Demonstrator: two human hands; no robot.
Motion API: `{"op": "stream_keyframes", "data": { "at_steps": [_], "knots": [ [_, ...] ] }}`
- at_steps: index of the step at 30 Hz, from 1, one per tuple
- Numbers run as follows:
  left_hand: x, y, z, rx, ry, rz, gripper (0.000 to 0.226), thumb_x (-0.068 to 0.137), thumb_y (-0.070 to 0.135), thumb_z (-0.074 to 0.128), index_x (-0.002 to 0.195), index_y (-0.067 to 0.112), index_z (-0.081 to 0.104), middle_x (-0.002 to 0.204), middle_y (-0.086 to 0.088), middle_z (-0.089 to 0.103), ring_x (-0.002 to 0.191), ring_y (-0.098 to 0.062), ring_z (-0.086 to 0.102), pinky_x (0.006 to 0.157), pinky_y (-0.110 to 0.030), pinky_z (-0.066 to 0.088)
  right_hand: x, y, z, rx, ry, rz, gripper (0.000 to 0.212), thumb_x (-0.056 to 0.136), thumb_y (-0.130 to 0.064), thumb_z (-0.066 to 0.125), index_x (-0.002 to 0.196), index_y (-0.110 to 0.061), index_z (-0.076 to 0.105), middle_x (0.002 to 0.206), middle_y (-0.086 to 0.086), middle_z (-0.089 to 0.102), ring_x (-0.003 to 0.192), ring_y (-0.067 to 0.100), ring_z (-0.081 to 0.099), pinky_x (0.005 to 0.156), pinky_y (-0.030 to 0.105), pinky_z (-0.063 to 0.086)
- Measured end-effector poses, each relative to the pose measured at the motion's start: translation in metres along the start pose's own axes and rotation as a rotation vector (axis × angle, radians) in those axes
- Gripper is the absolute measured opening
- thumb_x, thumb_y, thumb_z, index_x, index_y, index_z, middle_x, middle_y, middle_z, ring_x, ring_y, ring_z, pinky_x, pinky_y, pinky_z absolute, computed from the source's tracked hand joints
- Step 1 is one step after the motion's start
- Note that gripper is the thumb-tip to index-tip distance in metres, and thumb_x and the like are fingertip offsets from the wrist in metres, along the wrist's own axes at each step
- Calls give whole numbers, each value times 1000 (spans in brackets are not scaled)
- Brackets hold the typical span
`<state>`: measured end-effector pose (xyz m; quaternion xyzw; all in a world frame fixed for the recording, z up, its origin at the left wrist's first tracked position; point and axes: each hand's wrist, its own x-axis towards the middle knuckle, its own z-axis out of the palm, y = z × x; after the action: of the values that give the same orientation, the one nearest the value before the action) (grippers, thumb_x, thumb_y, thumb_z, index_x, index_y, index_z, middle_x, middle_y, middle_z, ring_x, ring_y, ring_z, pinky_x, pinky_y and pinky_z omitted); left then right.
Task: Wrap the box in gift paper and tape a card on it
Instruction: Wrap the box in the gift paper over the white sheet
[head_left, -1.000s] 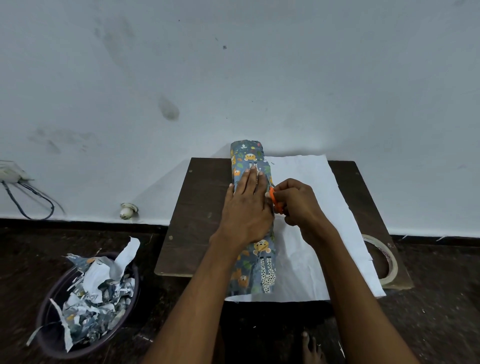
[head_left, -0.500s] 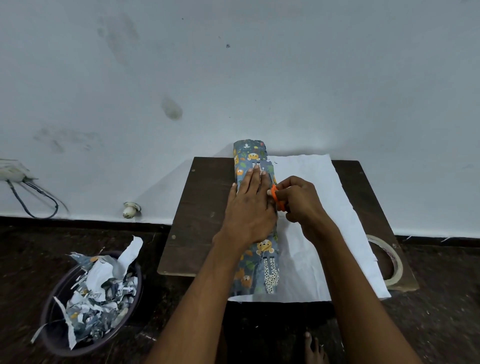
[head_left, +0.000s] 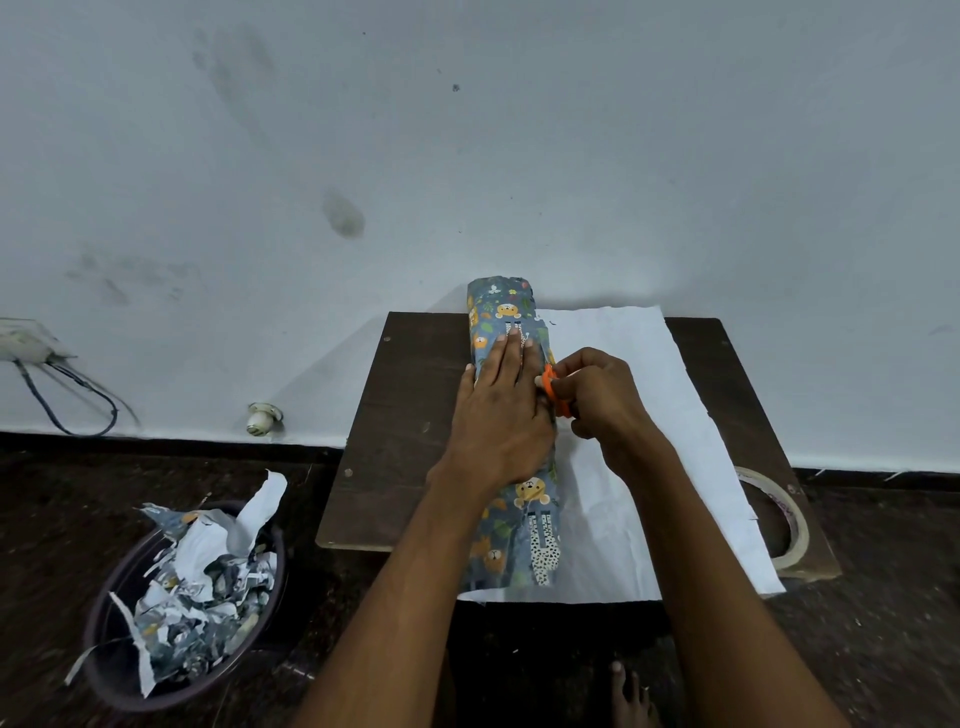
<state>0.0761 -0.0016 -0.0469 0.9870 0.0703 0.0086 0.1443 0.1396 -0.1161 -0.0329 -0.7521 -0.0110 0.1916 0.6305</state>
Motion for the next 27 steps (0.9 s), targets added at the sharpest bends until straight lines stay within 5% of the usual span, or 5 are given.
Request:
{"op": "stream_keyframes", "data": {
  "at_steps": [13, 18, 20, 24, 27],
  "knots": [
    [-1, 1, -1, -28, -1, 4, 62, 109, 34, 25, 162, 15, -3, 170, -1, -9, 156, -16, -13, 126, -44, -2, 8, -2, 0, 2, 25, 58, 10, 85, -2, 75, 79, 0, 67, 51, 3, 54, 44, 13, 42, 36, 20, 28],
    [0, 1, 1, -37, 2, 1, 68, 100, 42, 10, 162, 16, 0, 171, 0, -7, 156, -15, -12, 125, -44, -1, 8, -3, 1, 6, 15, 56, 34, 86, -5, 74, 58, -7, 55, 39, -6, 41, 34, 8, 34, 38, 21, 25],
    [1, 0, 3, -47, 5, 2, 67, 102, 45, 10, 162, 16, 0, 171, 0, -7, 156, -15, -11, 126, -45, -1, 11, -6, 2, 4, 13, 67, 34, 87, -5, 72, 59, -9, 53, 42, -4, 41, 38, 10, 35, 41, 23, 26],
    [1, 0, 5, -65, 40, 13, 98, 74, 55, -12, 162, 16, 6, 171, -1, -3, 157, -16, -8, 125, -46, 1, 12, -9, 4, 22, 31, 92, 12, 83, -5, 75, 78, 3, 66, 56, 8, 47, 53, 19, 38, 51, 28, 26],
    [1, 1, 5, -55, 42, 14, 100, 72, 55, -14, 162, 16, 5, 171, -1, -3, 157, -16, -8, 125, -45, 1, 11, -7, 5, 39, 43, 82, 28, 82, -7, 77, 90, 18, 66, 74, 14, 49, 68, 25, 39, 54, 31, 30]
  ]
}}
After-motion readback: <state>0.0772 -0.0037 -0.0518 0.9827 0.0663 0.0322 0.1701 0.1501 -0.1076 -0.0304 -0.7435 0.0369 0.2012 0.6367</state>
